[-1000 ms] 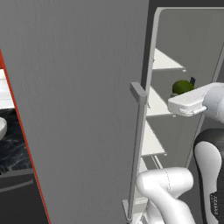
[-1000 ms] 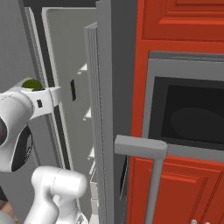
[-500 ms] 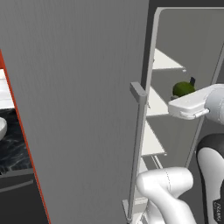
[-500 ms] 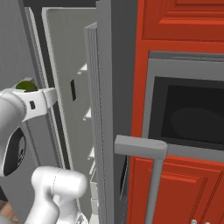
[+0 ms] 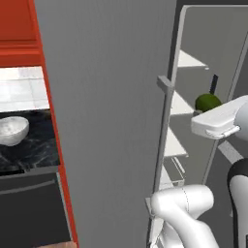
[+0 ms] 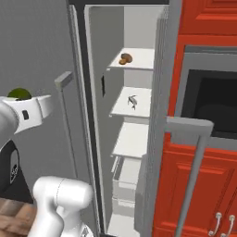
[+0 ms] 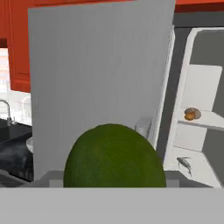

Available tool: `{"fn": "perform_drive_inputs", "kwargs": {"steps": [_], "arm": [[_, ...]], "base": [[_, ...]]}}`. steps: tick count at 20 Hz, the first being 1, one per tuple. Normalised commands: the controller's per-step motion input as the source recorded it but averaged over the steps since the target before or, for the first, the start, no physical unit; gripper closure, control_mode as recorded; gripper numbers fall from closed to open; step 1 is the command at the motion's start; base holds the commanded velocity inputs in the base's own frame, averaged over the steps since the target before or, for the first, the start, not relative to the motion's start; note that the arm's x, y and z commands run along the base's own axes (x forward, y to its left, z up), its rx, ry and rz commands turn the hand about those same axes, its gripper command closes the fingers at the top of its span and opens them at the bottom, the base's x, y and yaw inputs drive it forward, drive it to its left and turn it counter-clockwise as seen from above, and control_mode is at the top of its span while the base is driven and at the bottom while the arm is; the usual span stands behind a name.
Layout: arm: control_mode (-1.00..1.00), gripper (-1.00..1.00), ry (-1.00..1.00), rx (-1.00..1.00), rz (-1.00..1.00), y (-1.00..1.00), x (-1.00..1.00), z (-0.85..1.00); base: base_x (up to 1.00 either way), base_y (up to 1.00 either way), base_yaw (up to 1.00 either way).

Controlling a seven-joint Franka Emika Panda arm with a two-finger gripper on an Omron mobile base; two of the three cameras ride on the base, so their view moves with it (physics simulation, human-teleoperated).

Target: Take the fish, mushroom, and lime from the freezer and place them in the bowl on the counter.

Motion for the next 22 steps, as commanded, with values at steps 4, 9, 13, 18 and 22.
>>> {"fn": "perform_drive_inputs", "kwargs": {"steps": [4,9,13,18,22], "arm": [[1.0,1.0,0.0,0.0,0.0,0.0,0.0,0.0],[1.0,1.0,0.0,0.0,0.0,0.0,0.0,0.0],[1.0,1.0,0.0,0.0,0.0,0.0,0.0,0.0],[1.0,1.0,0.0,0.0,0.0,0.0,0.0,0.0],[1.0,1.0,0.0,0.0,0.0,0.0,0.0,0.0]], "base": [[-0.97,1.0,0.0],[-0.36,1.0,0.03],[0.09,1.0,0.0],[0.62,0.99,-0.07],[0.83,0.7,-0.15]]}}
